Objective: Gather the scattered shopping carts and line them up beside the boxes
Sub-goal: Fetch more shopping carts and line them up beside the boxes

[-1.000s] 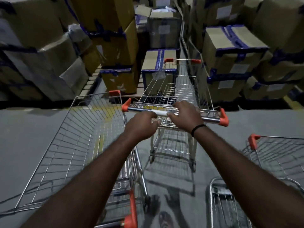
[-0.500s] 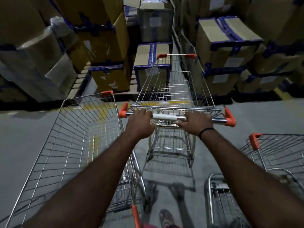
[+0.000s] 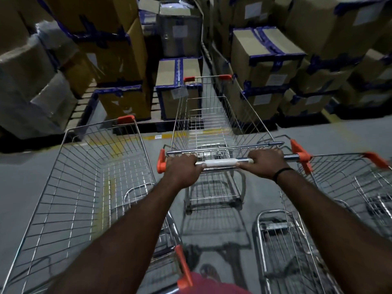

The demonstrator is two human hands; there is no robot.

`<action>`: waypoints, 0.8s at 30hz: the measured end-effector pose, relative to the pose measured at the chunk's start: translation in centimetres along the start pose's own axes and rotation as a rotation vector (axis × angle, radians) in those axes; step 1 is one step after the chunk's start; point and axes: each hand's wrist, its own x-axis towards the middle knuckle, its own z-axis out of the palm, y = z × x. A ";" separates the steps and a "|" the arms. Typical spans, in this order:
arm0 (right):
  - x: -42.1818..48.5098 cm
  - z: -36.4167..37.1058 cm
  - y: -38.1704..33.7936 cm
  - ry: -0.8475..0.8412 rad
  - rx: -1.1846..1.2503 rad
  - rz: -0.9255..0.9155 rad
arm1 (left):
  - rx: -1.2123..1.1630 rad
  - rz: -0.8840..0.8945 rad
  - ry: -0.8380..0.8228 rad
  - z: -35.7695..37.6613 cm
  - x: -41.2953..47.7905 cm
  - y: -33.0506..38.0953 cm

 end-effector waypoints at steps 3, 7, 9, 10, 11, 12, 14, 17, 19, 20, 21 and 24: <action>-2.2 0.5 -0.2 0.006 0.014 0.000 | 0.019 -0.002 0.028 0.9 -2.0 0.4; -5.0 1.2 -0.8 0.048 -0.030 -0.007 | 0.005 0.015 0.008 1.2 -5.0 0.5; -6.3 1.4 -1.3 0.040 -0.037 0.003 | -0.005 0.012 -0.005 1.1 -6.7 0.7; -7.0 1.5 -1.6 0.041 -0.039 0.005 | 0.001 0.005 -0.012 1.2 -7.6 0.9; -7.6 1.6 -1.8 0.044 -0.036 0.005 | 0.023 -0.008 -0.019 1.4 -8.5 1.1; -8.2 1.7 -2.0 0.048 -0.028 0.005 | 0.053 -0.023 -0.031 1.8 -9.5 1.3; -9.3 2.1 -2.4 0.060 0.003 0.006 | 0.092 -0.057 -0.057 2.5 -11.7 1.9; -11.1 2.5 -3.1 0.064 0.034 0.004 | 0.125 -0.097 -0.081 3.1 -14.4 2.4; -12.2 2.7 -3.5 0.061 0.044 0.004 | 0.159 -0.118 -0.090 3.2 -15.6 2.4; -12.7 2.8 -3.8 0.063 0.044 0.007 | 0.170 -0.127 -0.088 3.3 -16.1 2.3; -13.2 2.9 -4.0 0.067 0.036 0.012 | 0.174 -0.132 -0.085 3.3 -16.6 2.3; -14.5 3.3 -4.5 0.070 0.009 0.022 | 0.159 -0.128 -0.078 3.7 -17.9 1.9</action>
